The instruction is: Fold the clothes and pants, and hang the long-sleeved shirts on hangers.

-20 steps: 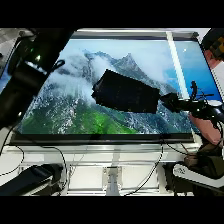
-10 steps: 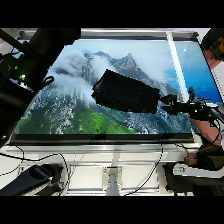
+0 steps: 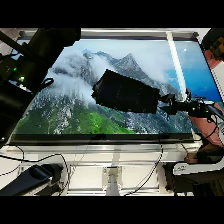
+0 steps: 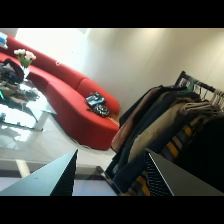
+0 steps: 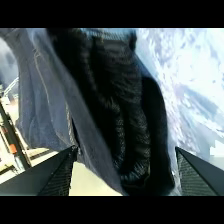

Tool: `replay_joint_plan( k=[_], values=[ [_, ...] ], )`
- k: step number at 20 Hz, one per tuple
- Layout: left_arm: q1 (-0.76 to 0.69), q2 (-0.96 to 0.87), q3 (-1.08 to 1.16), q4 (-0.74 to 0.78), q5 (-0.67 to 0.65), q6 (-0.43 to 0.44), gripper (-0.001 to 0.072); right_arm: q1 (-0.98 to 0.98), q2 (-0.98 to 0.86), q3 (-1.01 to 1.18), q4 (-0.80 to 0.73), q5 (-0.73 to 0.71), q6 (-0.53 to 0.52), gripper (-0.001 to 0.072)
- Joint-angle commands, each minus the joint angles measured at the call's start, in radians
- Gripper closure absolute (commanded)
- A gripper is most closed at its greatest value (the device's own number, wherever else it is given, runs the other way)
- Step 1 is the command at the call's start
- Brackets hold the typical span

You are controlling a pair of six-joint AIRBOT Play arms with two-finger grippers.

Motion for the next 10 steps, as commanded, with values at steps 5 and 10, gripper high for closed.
replay_joint_plan(
  k=[5, 10],
  values=[
    [0.000, 0.001, 0.000, 0.000, -0.001, 0.000, 0.0205, 0.146, -0.043, 0.058, -0.147, -0.131, 0.115, 0.0016],
    [0.000, 0.001, 0.000, 0.000, -0.001, 0.000, 0.0205, 0.141, -0.043, 0.058, -0.161, -0.131, 0.141, 0.0035]
  ],
)
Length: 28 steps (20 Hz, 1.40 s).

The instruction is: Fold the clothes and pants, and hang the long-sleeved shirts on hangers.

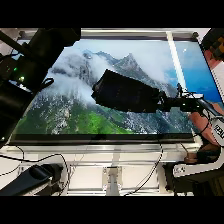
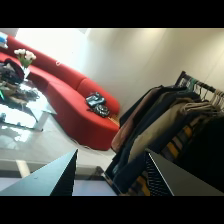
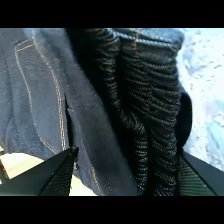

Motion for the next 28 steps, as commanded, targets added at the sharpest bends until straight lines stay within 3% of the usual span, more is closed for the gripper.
replay_joint_plan(
  k=[1, 2, 3, 4, 6, 10, 16, 20, 28],
  values=[
    [0.000, 0.001, 0.000, 0.000, 0.000, 0.000, 0.0205, 0.016, -0.005, 0.003, -0.042, -0.024, 0.031, 0.0137],
    [0.000, 0.001, 0.000, 0.000, 0.000, 0.000, 0.0205, 0.026, -0.005, 0.003, -0.043, -0.024, 0.030, 0.0294],
    [0.000, 0.001, 0.000, 0.000, 0.000, 0.000, 0.0205, 0.037, -0.005, 0.004, -0.043, -0.032, 0.030, 0.0392],
    [0.000, 0.001, 0.000, 0.000, 0.000, 0.000, 0.0205, 0.045, -0.005, 0.004, -0.042, -0.045, 0.030, 0.0422],
    [0.000, 0.001, 0.000, 0.000, 0.000, 0.000, 0.0205, 0.050, -0.004, 0.004, -0.035, -0.063, 0.031, 0.0679],
    [0.000, 0.001, 0.000, 0.000, 0.000, 0.000, 0.0205, -0.011, 0.060, 0.050, -0.049, 0.001, 0.073, 0.0683],
    [0.000, 0.000, 0.000, 0.000, 0.002, 0.000, 0.0206, -0.265, 0.338, 0.143, -0.410, 0.090, 0.319, 0.0683],
    [0.000, 0.000, 0.000, 0.000, 0.002, 0.000, 0.0206, -0.507, 0.452, 0.253, -0.605, 0.223, 0.341, 0.0683],
    [0.000, 0.000, 0.000, 0.000, 0.002, 0.000, 0.0206, -0.856, 0.486, 0.364, -0.768, 0.412, 0.344, 0.0682]
  ],
)
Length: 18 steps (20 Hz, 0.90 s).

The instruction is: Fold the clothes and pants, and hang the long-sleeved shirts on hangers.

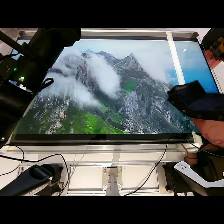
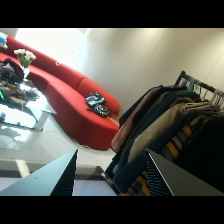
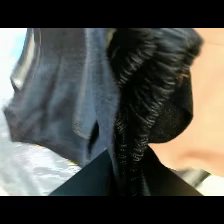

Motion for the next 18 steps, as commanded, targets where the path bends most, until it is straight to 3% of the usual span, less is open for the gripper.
replay_joint_plan(
  k=[1, 7, 8, 10, 11, 14, 16, 17, 18],
  values=[
    [0.000, 0.000, 0.000, 0.000, 0.000, 0.000, 0.0206, -0.122, 0.010, 0.038, -0.133, 0.079, 0.006, 0.0682],
    [0.000, -0.001, 0.000, 0.000, 0.000, 0.000, 0.0206, -0.162, 0.009, 0.042, -0.181, 0.078, 0.005, 0.0669],
    [0.000, -0.001, 0.000, 0.000, 0.000, 0.001, 0.0206, -0.162, 0.009, 0.042, -0.181, 0.069, 0.005, 0.0580],
    [0.000, -0.001, 0.000, 0.000, 0.000, 0.001, 0.0206, -0.162, 0.009, 0.042, -0.180, 0.071, 0.006, 0.0199],
    [0.000, -0.001, 0.000, 0.000, -0.001, 0.001, 0.0206, -0.162, 0.009, 0.046, -0.178, 0.071, 0.006, 0.0150],
    [0.004, -0.001, 0.000, 0.001, -0.005, 0.003, 0.0207, -0.162, 0.009, 0.110, -0.095, 0.066, 0.093, 0.0152],
    [0.025, 0.000, 0.000, 0.001, -0.014, 0.066, 0.0208, -0.161, 0.009, 0.178, 0.121, 0.040, 0.106, 0.0162],
    [0.043, 0.001, 0.000, 0.000, -0.028, 0.096, 0.0218, -0.148, 0.009, 0.206, 0.286, 0.023, 0.102, 0.0310],
    [0.066, 0.003, 0.000, 0.001, -0.053, 0.098, 0.0270, -0.114, 0.009, 0.227, 0.432, 0.009, 0.070, 0.0531]
  ],
)
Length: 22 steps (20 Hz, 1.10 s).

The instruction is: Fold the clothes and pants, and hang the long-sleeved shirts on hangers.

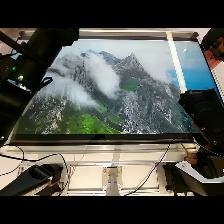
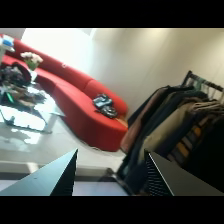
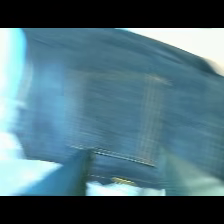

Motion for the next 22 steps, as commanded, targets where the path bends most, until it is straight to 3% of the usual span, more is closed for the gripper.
replay_joint_plan(
  k=[1, 2, 3, 5, 9, 12, 22],
  values=[
    [0.059, 0.008, 0.000, 0.000, -0.072, 0.052, 0.0316, 0.085, 0.000, 0.079, 0.470, -0.048, -0.071, 0.0681],
    [0.079, 0.020, 0.000, 0.000, -0.113, 0.052, 0.0318, 0.161, 0.000, 0.087, 0.544, -0.053, -0.111, 0.0677],
    [0.094, 0.038, 0.000, 0.000, -0.157, 0.053, 0.0403, 0.245, -0.001, 0.090, 0.567, -0.051, -0.116, 0.0678],
    [0.114, 0.082, 0.000, 0.000, -0.232, 0.053, 0.0691, 0.440, -0.002, 0.091, 0.566, -0.039, -0.132, 0.0678],
    [0.117, 0.177, 0.000, 0.000, -0.304, 0.109, 0.0698, 0.787, -0.002, 0.091, 0.562, -0.043, -0.161, 0.0678],
    [0.117, 0.220, 0.000, 0.000, -0.328, 0.108, 0.0698, 0.937, -0.007, 0.091, 0.536, -0.077, -0.161, 0.0680],
    [0.117, 0.233, 0.000, 0.000, -0.345, 0.108, 0.0698, 1.026, -0.028, 0.092, 0.520, -0.078, -0.161, 0.0677]
  ],
)
